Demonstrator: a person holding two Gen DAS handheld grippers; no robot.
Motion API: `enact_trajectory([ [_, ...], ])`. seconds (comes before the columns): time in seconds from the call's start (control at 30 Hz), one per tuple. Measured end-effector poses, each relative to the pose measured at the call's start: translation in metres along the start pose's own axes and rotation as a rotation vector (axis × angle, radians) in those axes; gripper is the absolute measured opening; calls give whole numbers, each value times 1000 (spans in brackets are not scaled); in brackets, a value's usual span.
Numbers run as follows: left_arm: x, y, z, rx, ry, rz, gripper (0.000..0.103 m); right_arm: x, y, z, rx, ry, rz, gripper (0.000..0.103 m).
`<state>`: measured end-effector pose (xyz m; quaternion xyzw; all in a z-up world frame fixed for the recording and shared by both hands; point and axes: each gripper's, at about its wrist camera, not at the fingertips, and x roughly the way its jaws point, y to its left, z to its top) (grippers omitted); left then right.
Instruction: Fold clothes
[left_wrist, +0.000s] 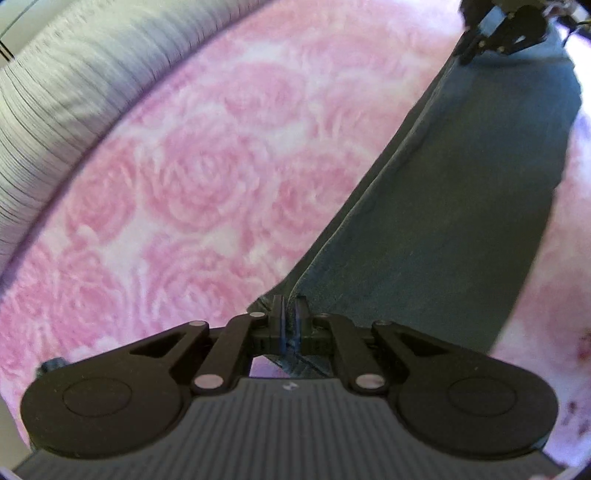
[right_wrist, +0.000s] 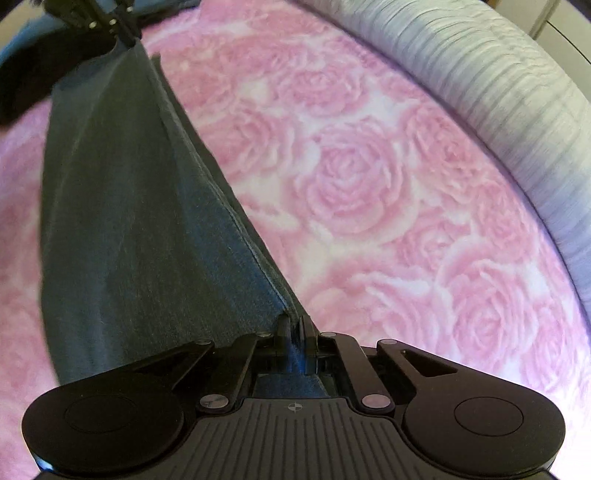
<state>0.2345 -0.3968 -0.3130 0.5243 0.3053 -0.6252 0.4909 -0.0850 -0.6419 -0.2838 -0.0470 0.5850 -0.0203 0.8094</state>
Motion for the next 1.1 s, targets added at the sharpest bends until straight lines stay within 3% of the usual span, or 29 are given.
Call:
enact_trajectory([
  [0.13, 20, 1, -3, -37, 16, 9, 10, 1, 0, -15, 105, -38, -41, 8],
  [0.17, 16, 1, -4, -38, 17, 20, 10, -1, 0, -19, 134, -51, -53, 13],
  [0.23, 9, 2, -6, -39, 32, 56, 18, -13, 1, -32, 198, -67, -87, 35],
  [0.33, -7, 7, -7, -70, 35, 88, 19, -37, 2, -65, 313, -73, -136, 43],
  [0.47, -28, 4, 3, -102, 16, 138, 17, -67, -9, -126, 506, -41, -245, 43],
  [0.6, -34, -18, 37, -91, -28, 97, 17, -91, -39, -188, 667, -9, -316, 43],
  [0.8, -5, -72, 104, -39, -60, 9, 17, -92, -105, -261, 935, -50, -353, 43],
  [1.0, 53, -112, 152, 23, 31, 50, 17, -76, -141, -285, 868, -113, -303, 43],
  [1.1, 43, -113, 164, 16, 42, 56, 18, -85, -143, -288, 819, -137, -276, 43],
])
